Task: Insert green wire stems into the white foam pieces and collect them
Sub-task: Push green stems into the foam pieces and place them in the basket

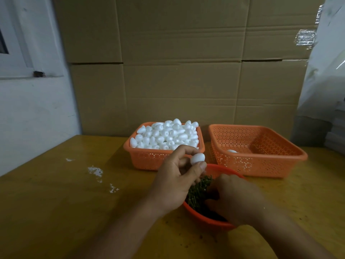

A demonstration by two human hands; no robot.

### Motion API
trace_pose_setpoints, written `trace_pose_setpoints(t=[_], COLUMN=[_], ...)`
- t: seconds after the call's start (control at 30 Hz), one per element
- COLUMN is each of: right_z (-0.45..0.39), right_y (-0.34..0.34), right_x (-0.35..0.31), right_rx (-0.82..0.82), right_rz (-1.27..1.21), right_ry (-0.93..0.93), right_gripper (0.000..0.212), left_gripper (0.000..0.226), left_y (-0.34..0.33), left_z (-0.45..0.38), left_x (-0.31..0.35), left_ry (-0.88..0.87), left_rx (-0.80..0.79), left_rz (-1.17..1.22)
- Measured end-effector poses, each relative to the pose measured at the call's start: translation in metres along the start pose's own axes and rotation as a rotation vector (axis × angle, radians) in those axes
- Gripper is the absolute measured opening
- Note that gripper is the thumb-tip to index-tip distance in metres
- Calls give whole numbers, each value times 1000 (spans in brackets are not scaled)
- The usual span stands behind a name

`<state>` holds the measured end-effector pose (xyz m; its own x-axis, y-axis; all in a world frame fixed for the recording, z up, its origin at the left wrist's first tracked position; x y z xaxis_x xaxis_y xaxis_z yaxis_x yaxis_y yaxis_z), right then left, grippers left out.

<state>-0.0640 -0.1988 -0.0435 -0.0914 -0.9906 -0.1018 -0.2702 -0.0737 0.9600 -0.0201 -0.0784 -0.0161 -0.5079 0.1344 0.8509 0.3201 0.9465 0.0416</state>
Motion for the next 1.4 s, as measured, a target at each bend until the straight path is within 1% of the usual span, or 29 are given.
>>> trace_pose_setpoints(t=[0.07, 0.13, 0.2, 0.27, 0.43, 0.63, 0.73, 0.83, 0.97, 1.03, 1.13, 1.27, 1.4], right_z=[-1, -1, -1, 0, 1, 0, -1, -1, 3, 6, 10, 14, 19], right_y=[2, 2, 3, 3, -1, 0, 3, 11, 25, 33, 41, 51, 59], right_x=[2, 3, 4, 6, 2, 3, 7, 9, 12, 12, 11, 8, 1], right_rx=[23, 27, 32, 43, 19, 38, 77, 153, 289, 333, 365, 393, 439], right_rz=[7, -7, -26, -43, -58, -98, -142, -207, -330, -435, -665, -923, -1032], right_ry=[-10, -21, -27, -33, -8, -34, -73, -94, -105, -87, -82, -79, -47], right_gripper=[18, 15, 13, 11, 17, 16, 17, 14, 12, 14, 21, 18, 12], left_gripper=[10, 17, 22, 19, 24, 16, 17, 19, 16, 17, 18, 25, 28], left_y=[1, 3, 4, 4, 3, -2, -3, -2, -2, -2, -3, -2, -1], left_z=[-1, -2, -2, -1, 1, 4, 5, 7, 8, 8, 8, 9, 8], left_x=[-1, -4, -8, -10, -8, -15, -18, -20, -21, -22, -23, -23, -22], left_ry=[11, 54, 124, 185, 252, 398, 451, 482, 508, 514, 526, 543, 537], left_rx=[29, 46, 64, 76, 74, 56, 39, 26, 27, 32, 35, 29, 30], left_rz=[6, 26, 95, 183, 273, 410, 427, 429, 430, 437, 447, 449, 429])
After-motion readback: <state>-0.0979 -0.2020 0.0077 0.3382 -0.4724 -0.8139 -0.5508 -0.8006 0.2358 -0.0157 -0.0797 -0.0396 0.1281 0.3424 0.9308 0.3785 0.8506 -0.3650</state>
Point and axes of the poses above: each hand's wrist, its own z-axis away from the middle knuckle, its own y-axis out of the back of the hand, x = y × z, the point moved 9 cm from there along -z, towards the middle knuckle, and after that the axes turned 12 degrees about x, right-handed, at the moved point
